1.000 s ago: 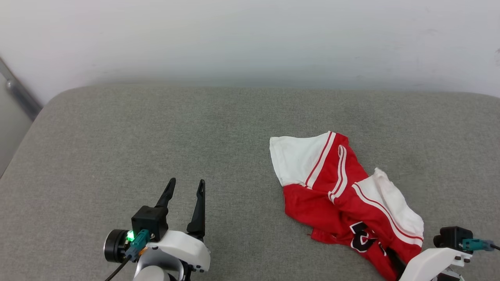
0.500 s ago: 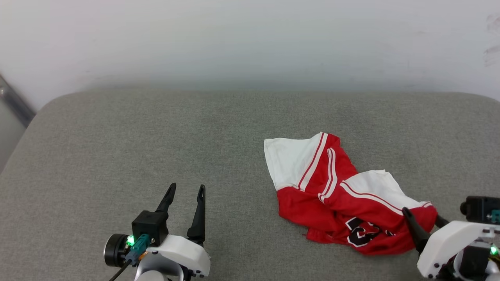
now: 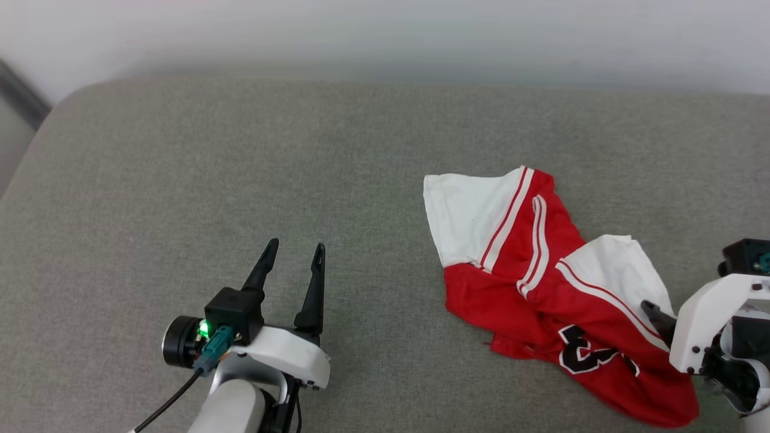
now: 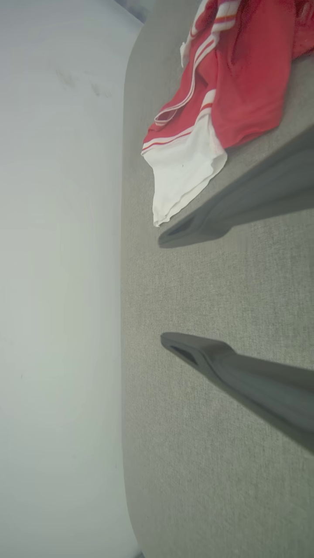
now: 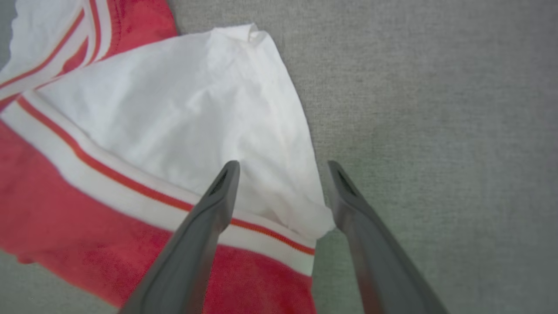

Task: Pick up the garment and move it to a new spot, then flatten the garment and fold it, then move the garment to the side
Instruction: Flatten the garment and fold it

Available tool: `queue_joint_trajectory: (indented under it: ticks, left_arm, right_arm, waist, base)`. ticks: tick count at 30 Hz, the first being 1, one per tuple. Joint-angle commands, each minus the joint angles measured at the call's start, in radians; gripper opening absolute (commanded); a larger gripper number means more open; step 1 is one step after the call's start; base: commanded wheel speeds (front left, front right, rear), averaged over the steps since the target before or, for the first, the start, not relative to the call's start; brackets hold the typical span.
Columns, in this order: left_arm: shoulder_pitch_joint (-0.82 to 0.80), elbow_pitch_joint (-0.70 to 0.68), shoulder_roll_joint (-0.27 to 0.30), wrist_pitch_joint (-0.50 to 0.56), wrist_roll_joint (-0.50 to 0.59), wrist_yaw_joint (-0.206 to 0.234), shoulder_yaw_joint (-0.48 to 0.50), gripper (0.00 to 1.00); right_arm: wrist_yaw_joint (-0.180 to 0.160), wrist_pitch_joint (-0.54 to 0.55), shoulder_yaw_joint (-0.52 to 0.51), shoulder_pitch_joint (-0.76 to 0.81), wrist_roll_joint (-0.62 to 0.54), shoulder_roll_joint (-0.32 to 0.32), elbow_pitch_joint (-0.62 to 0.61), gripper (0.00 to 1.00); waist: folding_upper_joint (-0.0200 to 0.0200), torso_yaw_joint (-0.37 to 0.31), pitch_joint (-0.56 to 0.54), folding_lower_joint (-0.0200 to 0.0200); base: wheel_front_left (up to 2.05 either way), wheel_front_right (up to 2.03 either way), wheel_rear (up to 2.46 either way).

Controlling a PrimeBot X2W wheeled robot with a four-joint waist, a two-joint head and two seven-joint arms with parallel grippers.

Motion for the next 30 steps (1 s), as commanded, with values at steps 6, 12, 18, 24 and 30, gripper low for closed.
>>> queue_joint_trajectory:
  ticks: [6,12,18,24,30]
  left_arm:
    - [-0.041,0.005,-0.005,-0.005,0.008,-0.007,-0.003,1.0]
    - [-0.039,0.017,-0.01,-0.007,0.008,-0.002,0.004,1.0]
    - [-0.021,0.024,-0.007,-0.008,0.006,-0.001,0.013,1.0]
    - [-0.005,0.024,-0.007,-0.007,0.004,0.003,0.018,1.0]
    - [0.014,0.022,-0.004,-0.007,0.0,0.008,0.027,1.0]
  right_arm:
    - [0.0,0.043,0.041,-0.046,-0.001,-0.008,0.148,1.0]
    - [0.0,0.032,0.066,-0.062,0.013,0.007,0.198,0.0]
    - [0.0,-0.109,-0.055,-0.069,-0.045,-0.009,0.097,0.0]
    - [0.0,-0.164,-0.292,0.028,-0.128,0.065,0.014,0.0]
    - [0.0,-0.2,-0.382,0.13,-0.183,0.148,0.038,1.0]
  waist:
    - [0.0,0.03,0.067,0.0]
    - [0.0,0.017,0.063,0.0]
    - [0.0,-0.012,0.03,0.0]
    - [0.0,-0.027,-0.001,0.0]
    - [0.0,-0.039,-0.021,0.0]
  base:
    - [0.0,0.0,0.0]
    - [0.0,0.0,0.0]
    - [0.0,0.0,0.0]
    - [0.0,0.0,0.0]
    - [0.0,0.0,0.0]
